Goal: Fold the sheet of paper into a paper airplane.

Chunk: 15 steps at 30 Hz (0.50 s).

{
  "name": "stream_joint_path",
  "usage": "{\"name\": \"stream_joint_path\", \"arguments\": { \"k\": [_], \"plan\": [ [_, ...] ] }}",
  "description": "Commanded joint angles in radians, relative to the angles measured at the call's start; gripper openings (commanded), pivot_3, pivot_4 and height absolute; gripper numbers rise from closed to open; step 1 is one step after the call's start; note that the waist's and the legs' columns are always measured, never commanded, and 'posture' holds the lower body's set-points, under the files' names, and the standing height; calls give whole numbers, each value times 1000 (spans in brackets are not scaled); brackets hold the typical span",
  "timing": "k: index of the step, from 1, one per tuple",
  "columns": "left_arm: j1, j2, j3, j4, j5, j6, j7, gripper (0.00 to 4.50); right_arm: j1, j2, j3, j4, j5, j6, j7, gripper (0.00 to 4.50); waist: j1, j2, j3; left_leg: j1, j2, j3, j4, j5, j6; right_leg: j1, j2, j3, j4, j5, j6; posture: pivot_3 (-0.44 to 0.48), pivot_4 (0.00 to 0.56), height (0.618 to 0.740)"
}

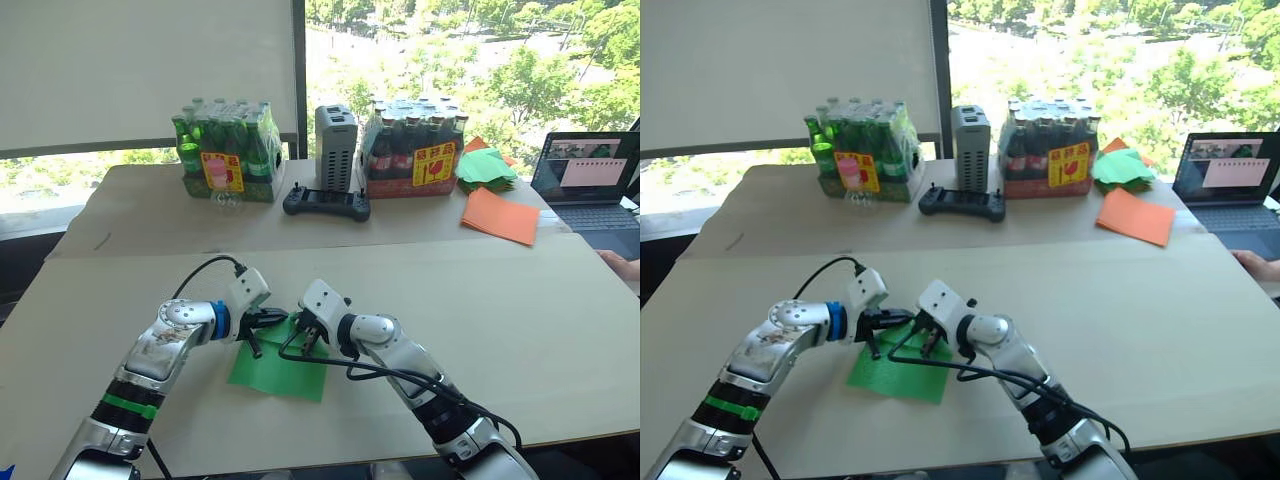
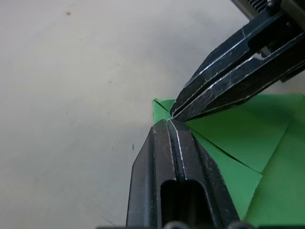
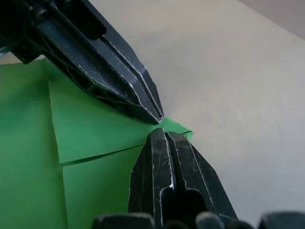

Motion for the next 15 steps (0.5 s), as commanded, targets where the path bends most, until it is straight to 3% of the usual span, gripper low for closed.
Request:
{"name": "stream_joint_path", "arguments": {
  "k": [1, 15],
  "plan": [
    [-10, -3, -15, 25, 35, -9, 22, 16, -8, 2, -10, -22, -7, 6, -8, 0, 0, 0, 0, 0, 0, 0, 0, 0, 0, 0, 0, 0, 0, 0, 0, 0, 150, 675],
    [85, 55, -53, -9, 65, 32, 0, 16, -16, 11, -3, -25, -15, 5, -9, 0, -4, 0, -2, 2, 0, 0, 1, 0, 0, 1, 0, 0, 1, 0, 0, 0, 150, 675]
  ]
}}
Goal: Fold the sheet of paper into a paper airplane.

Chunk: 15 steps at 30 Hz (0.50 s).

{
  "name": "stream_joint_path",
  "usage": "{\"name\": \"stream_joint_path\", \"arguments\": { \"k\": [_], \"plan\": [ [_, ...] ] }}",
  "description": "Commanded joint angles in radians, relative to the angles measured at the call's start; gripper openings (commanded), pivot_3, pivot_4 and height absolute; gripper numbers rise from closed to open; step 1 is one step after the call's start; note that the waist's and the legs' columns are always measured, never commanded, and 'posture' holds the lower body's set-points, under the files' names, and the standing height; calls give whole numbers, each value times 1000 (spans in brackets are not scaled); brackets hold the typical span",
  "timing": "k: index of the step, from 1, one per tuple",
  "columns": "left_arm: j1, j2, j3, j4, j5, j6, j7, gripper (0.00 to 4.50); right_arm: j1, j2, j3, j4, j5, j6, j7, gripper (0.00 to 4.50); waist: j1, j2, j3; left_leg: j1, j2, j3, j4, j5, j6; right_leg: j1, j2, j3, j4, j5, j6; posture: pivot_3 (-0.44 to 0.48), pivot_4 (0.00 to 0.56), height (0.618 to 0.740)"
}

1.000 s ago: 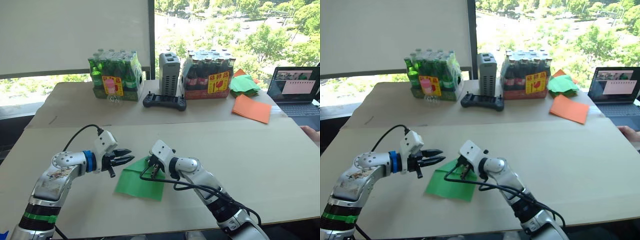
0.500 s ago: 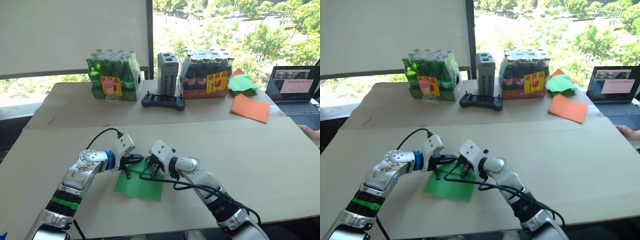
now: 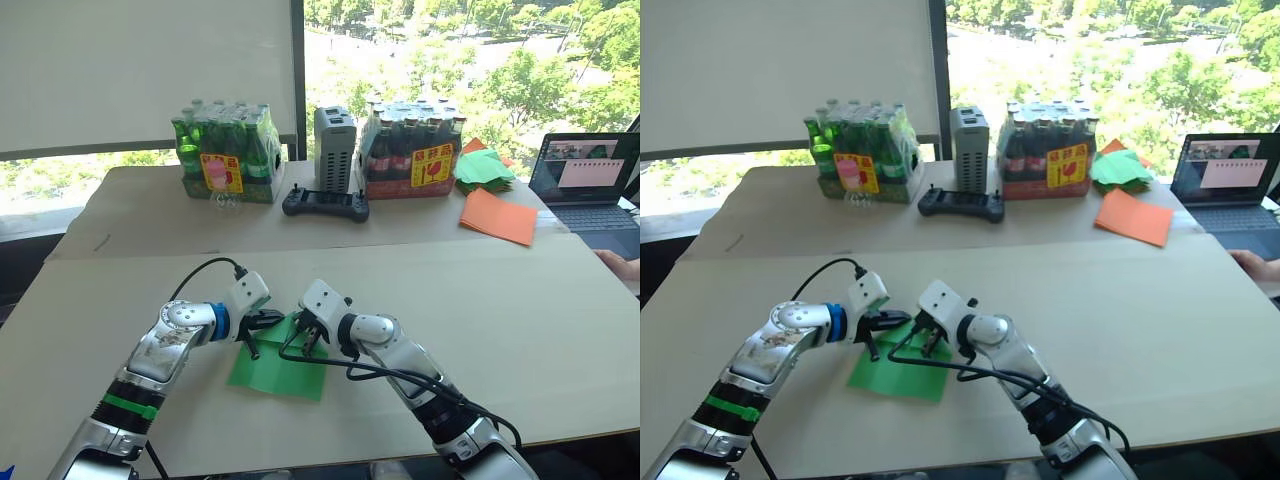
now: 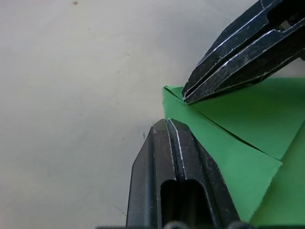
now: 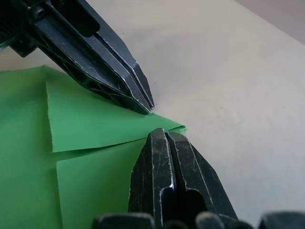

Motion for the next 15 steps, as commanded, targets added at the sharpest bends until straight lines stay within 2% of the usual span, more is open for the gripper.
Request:
{"name": "stream_joint_path", "arguments": {
  "k": [1, 15],
  "plan": [
    [63, 30, -33, 14, 28, 36, -11, 16, -16, 9, -3, -25, -4, 2, -4, 0, 0, 0, 0, 0, 0, 0, 0, 0, 0, 0, 0, 0, 0, 0, 0, 0, 150, 675],
    [226, 115, 66, -90, -2, 74, 3, 16, -14, 8, -1, -27, -3, 4, 1, 0, -10, 1, -1, 4, 0, 0, -2, 0, 0, 0, 0, 0, 0, 1, -2, 0, 150, 675]
  ]
}}
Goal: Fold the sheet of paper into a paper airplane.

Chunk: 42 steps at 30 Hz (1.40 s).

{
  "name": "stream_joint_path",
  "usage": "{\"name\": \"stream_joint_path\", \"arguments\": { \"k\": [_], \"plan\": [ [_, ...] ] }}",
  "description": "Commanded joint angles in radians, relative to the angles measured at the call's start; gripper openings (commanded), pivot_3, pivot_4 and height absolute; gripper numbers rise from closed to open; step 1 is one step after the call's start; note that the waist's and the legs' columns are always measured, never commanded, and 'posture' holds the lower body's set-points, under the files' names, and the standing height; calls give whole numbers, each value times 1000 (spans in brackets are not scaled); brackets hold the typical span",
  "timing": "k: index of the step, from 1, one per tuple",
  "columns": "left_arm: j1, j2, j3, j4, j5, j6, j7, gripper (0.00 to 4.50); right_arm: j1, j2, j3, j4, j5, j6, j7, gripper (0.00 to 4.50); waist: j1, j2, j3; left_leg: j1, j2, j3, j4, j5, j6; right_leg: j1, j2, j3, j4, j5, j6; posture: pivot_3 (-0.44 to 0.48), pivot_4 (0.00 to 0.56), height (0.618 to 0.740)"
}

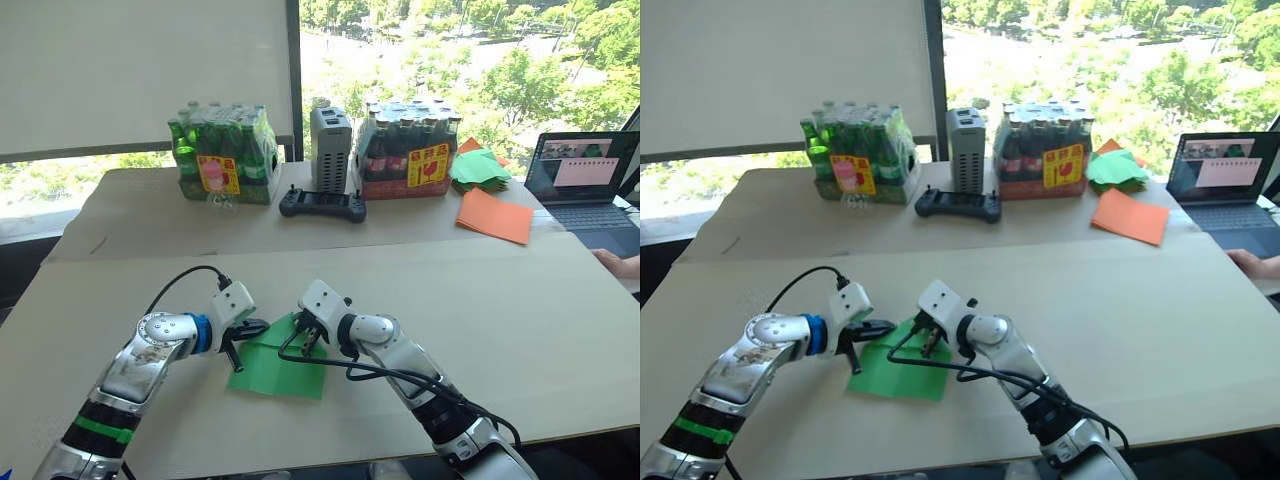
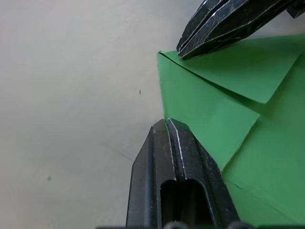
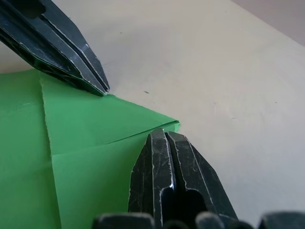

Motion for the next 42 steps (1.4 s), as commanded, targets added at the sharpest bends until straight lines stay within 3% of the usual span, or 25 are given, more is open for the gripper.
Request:
{"name": "stream_joint_path", "arguments": {
  "k": [1, 12, 23, 29, 34, 42],
  "plan": [
    [86, 39, -1, 31, 10, 61, 1, 16, -14, 7, -2, -26, -3, 0, 1, 0, -6, 0, 0, 0, 0, 0, 0, 0, 0, 0, 0, 0, 0, 0, 0, 0, 150, 675],
    [202, 100, 75, -59, -29, 83, 13, 16, -17, 11, 2, -20, -3, -6, 5, 0, -16, 1, -1, 4, 1, 0, -2, -1, -1, -1, 2, 0, 0, 2, -3, 0, 150, 675],
    [222, 100, 126, -126, -82, 127, 43, 16, -10, -1, 0, -30, -4, -4, 12, 0, -14, 1, -1, 5, 1, 0, -2, -2, -1, -1, 2, 0, 0, 2, -3, 0, 150, 675],
    [190, 53, 159, -150, -156, 171, 61, 16, 63, -87, -13, -168, 63, 20, 119, 0, -3, 1, -1, 4, 0, 0, -2, -2, 0, -1, 2, 0, -1, 2, -3, 0, 150, 675],
    [198, 46, 151, -154, -171, 175, 62, 16, 158, -221, -42, -319, 145, 36, 235, 0, 10, 1, -1, 4, 0, 0, -2, -3, 0, -1, 2, 0, -3, 2, -3, 0, 150, 675],
    [195, 25, 124, -156, -170, 176, 83, 16, 213, -308, -67, -365, 185, 71, 266, 0, 22, 1, -1, 4, 0, 0, -2, -3, 0, 1, 1, 0, -3, 2, -3, 0, 150, 675]
  ]
}}
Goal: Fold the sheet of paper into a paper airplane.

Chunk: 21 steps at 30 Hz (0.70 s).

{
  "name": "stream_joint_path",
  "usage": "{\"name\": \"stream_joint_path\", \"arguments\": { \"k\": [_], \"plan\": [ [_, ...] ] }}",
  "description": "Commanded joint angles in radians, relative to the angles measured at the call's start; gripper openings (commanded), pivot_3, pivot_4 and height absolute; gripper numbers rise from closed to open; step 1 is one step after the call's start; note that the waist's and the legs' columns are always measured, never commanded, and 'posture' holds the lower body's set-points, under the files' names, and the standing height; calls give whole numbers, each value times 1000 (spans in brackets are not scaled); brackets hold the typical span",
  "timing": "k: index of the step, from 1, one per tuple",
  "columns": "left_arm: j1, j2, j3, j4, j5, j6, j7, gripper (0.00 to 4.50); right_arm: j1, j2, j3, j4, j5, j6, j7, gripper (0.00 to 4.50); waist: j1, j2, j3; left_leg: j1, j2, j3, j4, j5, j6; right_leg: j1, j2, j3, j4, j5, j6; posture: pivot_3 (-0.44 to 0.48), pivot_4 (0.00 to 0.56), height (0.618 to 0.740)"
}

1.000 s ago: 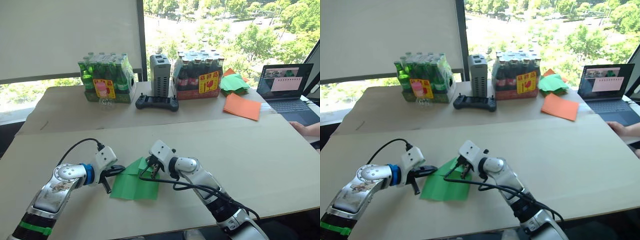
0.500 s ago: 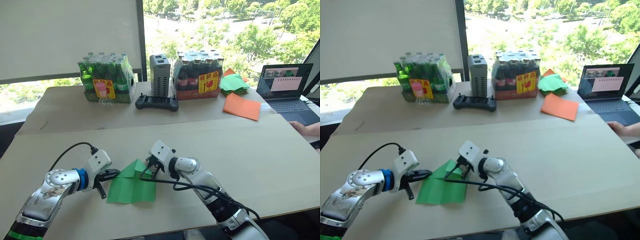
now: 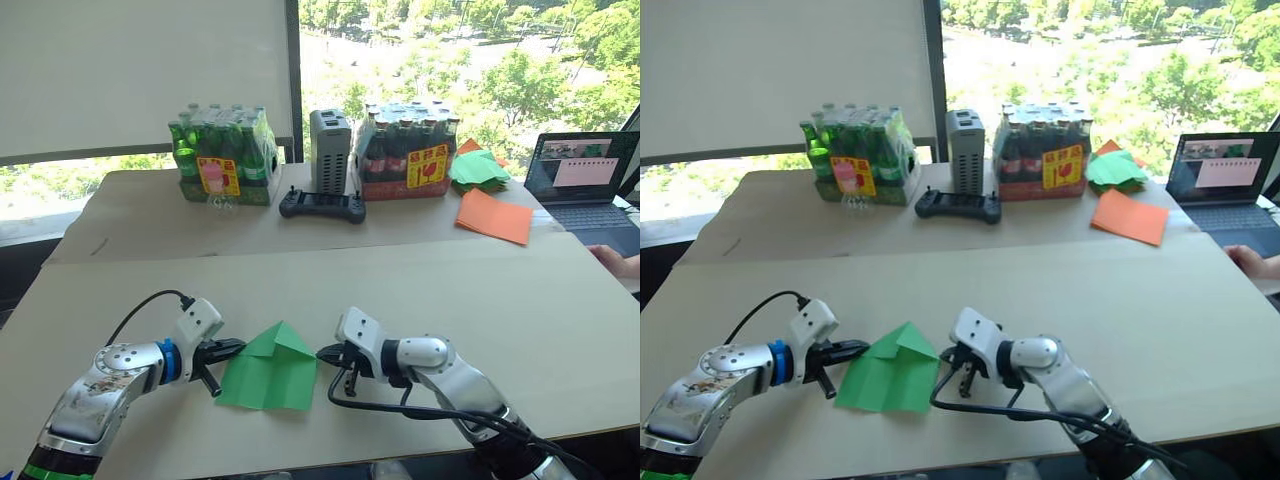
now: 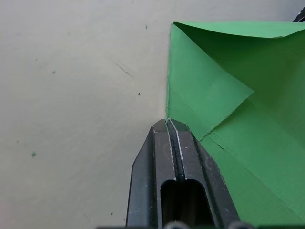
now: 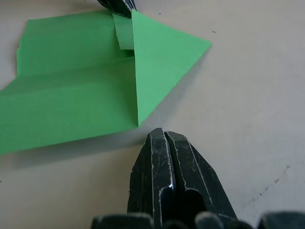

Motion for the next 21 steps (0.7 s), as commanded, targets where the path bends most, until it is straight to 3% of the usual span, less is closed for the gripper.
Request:
{"name": "stream_joint_path", "arguments": {
  "k": [1, 4, 11, 21],
  "plan": [
    [16, -12, -37, 3, 2, 17, 6, 16, 13, -19, -25, -49, 41, 23, 19, 0, 5, 0, 0, 0, 0, 0, 0, 0, 0, 0, 0, 0, 0, 0, 0, 0, 150, 675],
    [14, -18, -42, 0, 1, 19, 12, 16, 25, -31, -8, -81, 85, 64, 50, 0, 13, 0, 0, 0, 0, 0, 0, 0, 0, 1, -1, 0, -1, 0, 0, 0, 150, 675],
    [11, -41, -54, -16, -2, 26, 35, 16, 36, 72, 8, -93, 133, 104, -9, 0, 23, 0, 0, 0, 0, 0, 0, 0, 0, 1, -1, 0, -1, 0, 0, 0, 150, 675],
    [-51, -49, 7, -91, -62, 91, 57, 16, 29, 60, -41, -70, 145, 98, -46, 0, 30, -1, 0, 0, -1, 0, 1, 0, 1, 2, -1, -1, -2, 0, 0, 0, 150, 675]
  ]
}}
